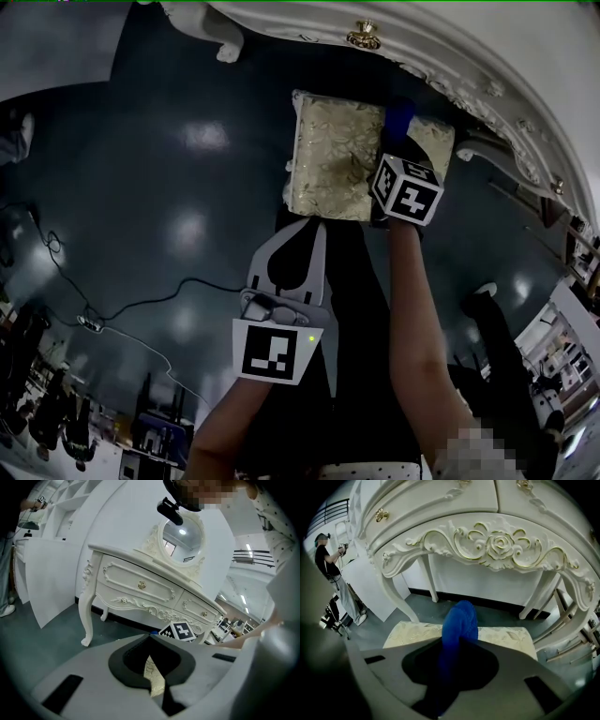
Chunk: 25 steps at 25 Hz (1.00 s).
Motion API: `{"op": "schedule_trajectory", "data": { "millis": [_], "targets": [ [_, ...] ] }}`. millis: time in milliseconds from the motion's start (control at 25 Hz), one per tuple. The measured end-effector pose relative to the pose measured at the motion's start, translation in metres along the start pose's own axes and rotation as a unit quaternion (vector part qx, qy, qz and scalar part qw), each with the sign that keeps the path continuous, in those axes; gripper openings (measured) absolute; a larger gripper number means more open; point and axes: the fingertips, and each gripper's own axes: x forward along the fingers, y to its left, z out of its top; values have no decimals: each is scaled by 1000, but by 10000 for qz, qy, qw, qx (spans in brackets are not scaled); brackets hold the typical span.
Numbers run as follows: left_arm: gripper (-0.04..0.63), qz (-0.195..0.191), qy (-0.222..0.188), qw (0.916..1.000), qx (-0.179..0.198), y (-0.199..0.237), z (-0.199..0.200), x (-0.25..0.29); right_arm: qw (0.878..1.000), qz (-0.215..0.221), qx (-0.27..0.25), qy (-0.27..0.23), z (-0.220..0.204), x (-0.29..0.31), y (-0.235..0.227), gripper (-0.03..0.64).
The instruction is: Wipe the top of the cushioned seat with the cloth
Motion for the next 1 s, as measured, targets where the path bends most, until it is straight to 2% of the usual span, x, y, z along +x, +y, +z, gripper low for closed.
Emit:
{"op": "schedule_trajectory", "data": {
  "millis": [1000],
  "targets": [
    [-5, 574, -303, 9973, -341, 34, 6, -32, 9972, 606, -434, -84, 6, 11, 95, 86]
  ]
}}
